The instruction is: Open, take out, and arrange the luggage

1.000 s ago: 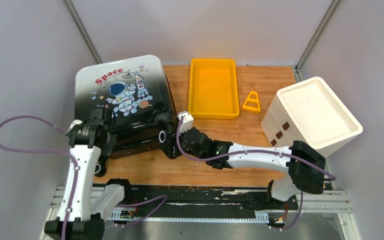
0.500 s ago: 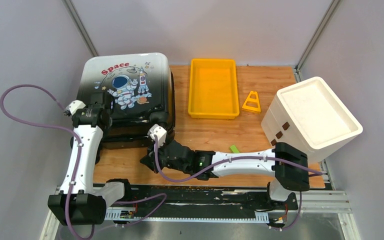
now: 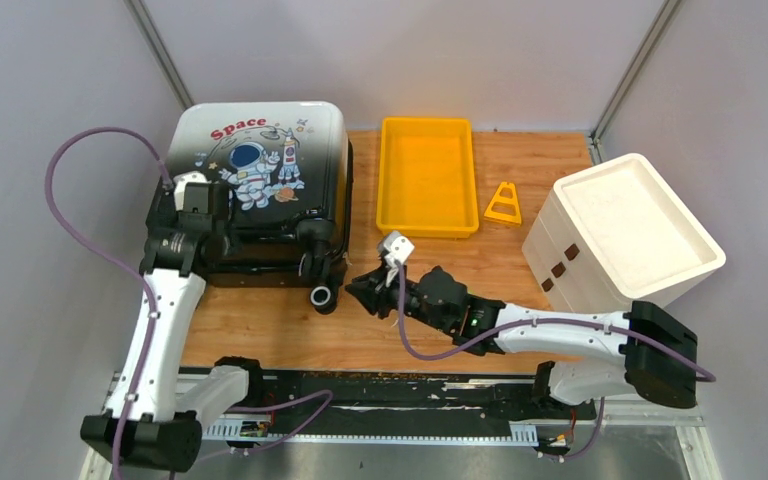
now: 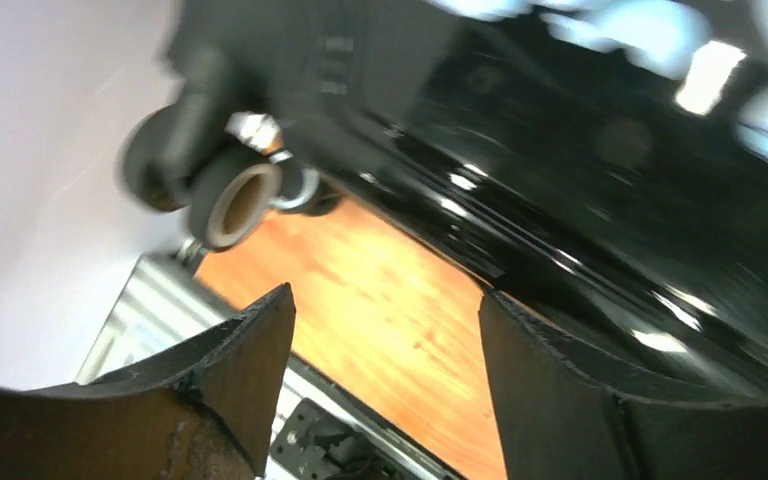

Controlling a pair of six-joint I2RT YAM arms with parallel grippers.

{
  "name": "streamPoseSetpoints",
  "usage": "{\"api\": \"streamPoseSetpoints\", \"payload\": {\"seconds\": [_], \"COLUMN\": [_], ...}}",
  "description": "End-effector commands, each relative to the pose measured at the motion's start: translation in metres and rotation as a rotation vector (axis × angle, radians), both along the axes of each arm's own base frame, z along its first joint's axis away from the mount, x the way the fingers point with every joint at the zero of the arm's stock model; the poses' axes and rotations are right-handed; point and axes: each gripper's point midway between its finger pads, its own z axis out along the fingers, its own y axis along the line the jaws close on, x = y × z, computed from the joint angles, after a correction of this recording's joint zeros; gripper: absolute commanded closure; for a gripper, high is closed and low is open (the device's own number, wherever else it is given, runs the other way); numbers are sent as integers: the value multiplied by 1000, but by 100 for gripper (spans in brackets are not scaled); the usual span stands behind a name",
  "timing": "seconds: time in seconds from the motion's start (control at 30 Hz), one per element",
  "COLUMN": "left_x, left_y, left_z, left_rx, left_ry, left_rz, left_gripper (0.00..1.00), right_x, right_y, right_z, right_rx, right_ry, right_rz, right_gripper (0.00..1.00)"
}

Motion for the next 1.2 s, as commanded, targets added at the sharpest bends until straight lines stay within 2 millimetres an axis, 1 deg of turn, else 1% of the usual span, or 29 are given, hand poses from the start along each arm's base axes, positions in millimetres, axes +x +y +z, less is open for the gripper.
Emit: {"api": "streamPoseSetpoints", "payload": {"seconds": [0.0,0.07,0.1,0.13,0.23,0.33,0.37,0.4,0.43,0.47,0.5,0.53,0.67,0.7,0.73,0.77,0.8,0.83,0.87,0.9,0.93,0.97,1.0,1.03,1.07,1.17], "left_x": [40,27,23,17,3,-10,-10,-13,-12,-12,-12,-12,-9,-7,-6,-2,-2,2,1,3,1,4,1,5,3,7], "left_y": [-68,-93,-103,-115,-141,-166,-172,-175,-181,-186,-188,-192,-201,-200,-206,-203,-210,-207,-216,-218,-228,-229,-235,-234,-237,-237], "left_z": [48,55,53,56,62,74,73,74,71,72,65,63,42,39,34,31,27,24,23,20,20,16,15,10,8,-3], "left_rx": [-46,-91,-114,-160,-254,-346,-364,-386,-398,-413,-418,-425,-411,-396,-395,-368,-362,-331,-328,-314,-315,-297,-289,-258,-247,-209], "left_ry": [-252,-296,-297,-317,-351,-423,-436,-452,-458,-476,-463,-462,-401,-395,-380,-381,-372,-374,-378,-372,-370,-355,-342,-325,-311,-265], "left_rz": [-430,-565,-609,-671,-795,-903,-922,-926,-939,-950,-951,-963,-968,-956,-969,-943,-954,-929,-956,-946,-973,-957,-972,-945,-952,-917], "left_gripper": [20,18,17,14,13,1,1,0,0,0,0,0,0,0,0,0,0,0,0,0,0,0,0,0,0,1], "right_x": [29,39,44,48,55,61,64,67,69,71,72,71,73,73,74,75,75,75,75,76,76,77,77,78,78,77], "right_y": [-27,-37,-42,-45,-53,-56,-56,-56,-55,-54,-53,-51,-49,-49,-49,-49,-48,-47,-46,-46,-45,-45,-45,-45,-44,-45], "right_z": [4,-5,-10,-12,-20,-23,-26,-28,-28,-32,-34,-34,-41,-42,-44,-45,-47,-49,-52,-55,-59,-62,-65,-67,-68,-71], "right_rx": [64,53,46,43,42,59,54,49,47,39,37,37,28,28,26,27,26,24,21,17,12,8,3,0,-1,0], "right_ry": [-76,-81,-78,-77,-81,-120,-128,-134,-139,-134,-131,-128,-108,-107,-103,-101,-96,-91,-87,-84,-82,-79,-74,-68,-64,-56], "right_rz": [-63,-87,-101,-111,-115,-111,-111,-111,-114,-114,-110,-104,-107,-110,-114,-114,-113,-111,-108,-108,-109,-110,-110,-112,-112,-113], "right_gripper": [77,77,77,77,75,74,73,73,73,73,73,73,73,73,73,73,73,73,73,73,73,74,74,74,74,74]}}
